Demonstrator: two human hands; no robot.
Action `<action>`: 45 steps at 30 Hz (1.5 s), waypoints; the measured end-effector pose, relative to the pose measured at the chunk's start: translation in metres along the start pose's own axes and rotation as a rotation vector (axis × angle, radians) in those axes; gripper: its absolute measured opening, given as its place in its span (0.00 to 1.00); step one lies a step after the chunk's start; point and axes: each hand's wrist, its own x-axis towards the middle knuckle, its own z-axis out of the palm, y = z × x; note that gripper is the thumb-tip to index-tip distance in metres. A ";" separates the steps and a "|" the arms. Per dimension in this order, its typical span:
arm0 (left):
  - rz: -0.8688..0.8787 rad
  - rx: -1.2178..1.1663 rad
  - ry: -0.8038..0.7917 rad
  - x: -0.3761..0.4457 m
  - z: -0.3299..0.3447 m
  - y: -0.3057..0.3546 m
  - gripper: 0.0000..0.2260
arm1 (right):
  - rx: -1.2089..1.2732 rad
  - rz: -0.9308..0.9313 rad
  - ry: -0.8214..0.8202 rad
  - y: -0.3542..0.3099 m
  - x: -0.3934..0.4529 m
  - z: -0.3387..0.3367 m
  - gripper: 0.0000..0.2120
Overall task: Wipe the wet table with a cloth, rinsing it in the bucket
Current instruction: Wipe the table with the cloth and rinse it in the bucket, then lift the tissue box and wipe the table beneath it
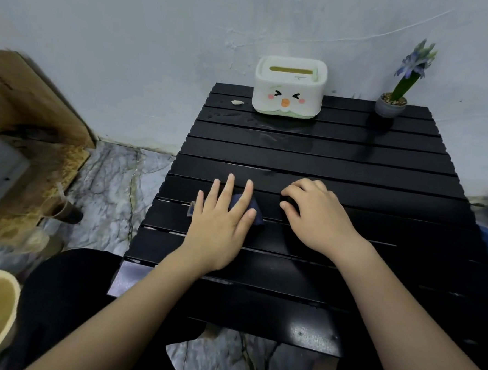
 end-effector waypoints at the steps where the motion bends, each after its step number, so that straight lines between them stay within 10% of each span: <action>1: -0.007 -0.130 -0.020 0.002 -0.006 -0.005 0.25 | -0.002 -0.005 0.003 0.000 0.001 0.000 0.14; 5: -0.051 -0.066 0.001 0.005 -0.024 -0.024 0.32 | -0.019 -0.017 0.021 0.002 0.011 -0.002 0.12; 10: 0.030 -0.268 0.131 0.019 -0.039 -0.019 0.08 | -0.038 -0.019 0.022 0.004 0.039 -0.010 0.12; 18: -0.190 -0.708 0.349 0.139 -0.082 -0.043 0.12 | -0.060 0.029 0.249 0.023 0.141 -0.049 0.24; 25: -0.199 0.116 0.362 0.178 -0.038 -0.080 0.24 | -0.114 0.082 0.149 0.050 0.225 -0.048 0.42; 45: -0.192 -0.203 0.327 0.183 -0.019 -0.081 0.24 | 0.517 0.030 0.340 0.100 0.254 -0.028 0.49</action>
